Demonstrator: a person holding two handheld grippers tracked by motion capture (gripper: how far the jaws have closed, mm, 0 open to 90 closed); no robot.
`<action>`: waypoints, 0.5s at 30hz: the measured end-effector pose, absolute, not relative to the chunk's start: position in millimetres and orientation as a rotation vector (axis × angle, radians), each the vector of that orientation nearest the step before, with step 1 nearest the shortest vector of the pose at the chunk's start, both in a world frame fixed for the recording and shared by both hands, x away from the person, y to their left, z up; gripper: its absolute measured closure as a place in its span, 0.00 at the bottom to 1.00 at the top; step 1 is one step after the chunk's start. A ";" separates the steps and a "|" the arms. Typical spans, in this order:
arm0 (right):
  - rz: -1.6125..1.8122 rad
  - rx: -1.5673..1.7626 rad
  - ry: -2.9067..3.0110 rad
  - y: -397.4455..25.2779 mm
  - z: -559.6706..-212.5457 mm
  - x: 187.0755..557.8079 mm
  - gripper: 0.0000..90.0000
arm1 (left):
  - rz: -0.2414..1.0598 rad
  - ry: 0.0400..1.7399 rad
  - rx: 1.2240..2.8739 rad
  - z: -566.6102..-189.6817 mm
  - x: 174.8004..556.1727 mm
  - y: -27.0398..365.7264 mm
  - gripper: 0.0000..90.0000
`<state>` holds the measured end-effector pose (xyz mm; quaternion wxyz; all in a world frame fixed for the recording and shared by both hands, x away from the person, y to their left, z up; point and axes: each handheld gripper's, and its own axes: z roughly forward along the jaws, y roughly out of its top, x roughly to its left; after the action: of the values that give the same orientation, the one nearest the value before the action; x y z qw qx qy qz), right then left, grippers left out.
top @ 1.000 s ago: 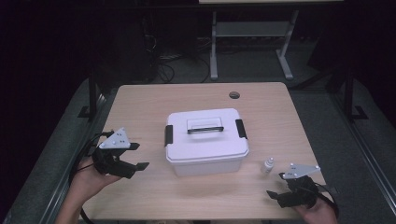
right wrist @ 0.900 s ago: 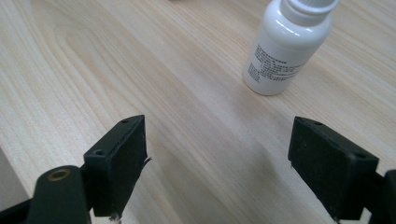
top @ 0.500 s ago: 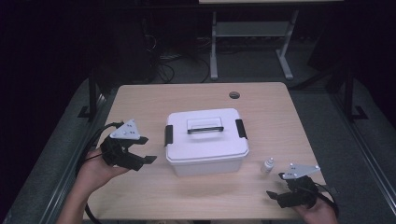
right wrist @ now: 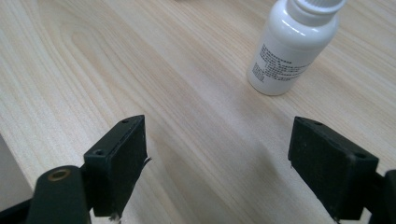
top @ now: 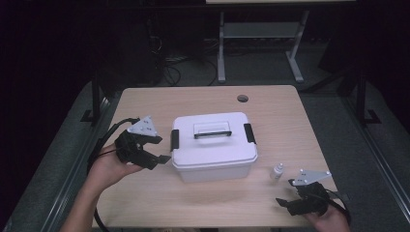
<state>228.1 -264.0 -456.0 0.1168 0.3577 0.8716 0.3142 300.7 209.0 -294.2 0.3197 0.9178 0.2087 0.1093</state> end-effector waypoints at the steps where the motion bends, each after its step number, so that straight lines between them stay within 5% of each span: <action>1: 0.919 1.046 2.552 -264.0 -456.1 228.3 0.21 | 0.287 0.549 2.412 -294.2 300.7 209.0 0.34; 15: 0.930 1.051 2.555 -262.8 -456.0 229.1 0.21 | 0.268 0.509 2.456 -287.8 316.5 187.4 0.35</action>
<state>229.1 -262.8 -456.0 0.1133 0.3583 0.8709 0.3169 316.5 187.4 -287.8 0.3045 0.9274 0.1922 0.1012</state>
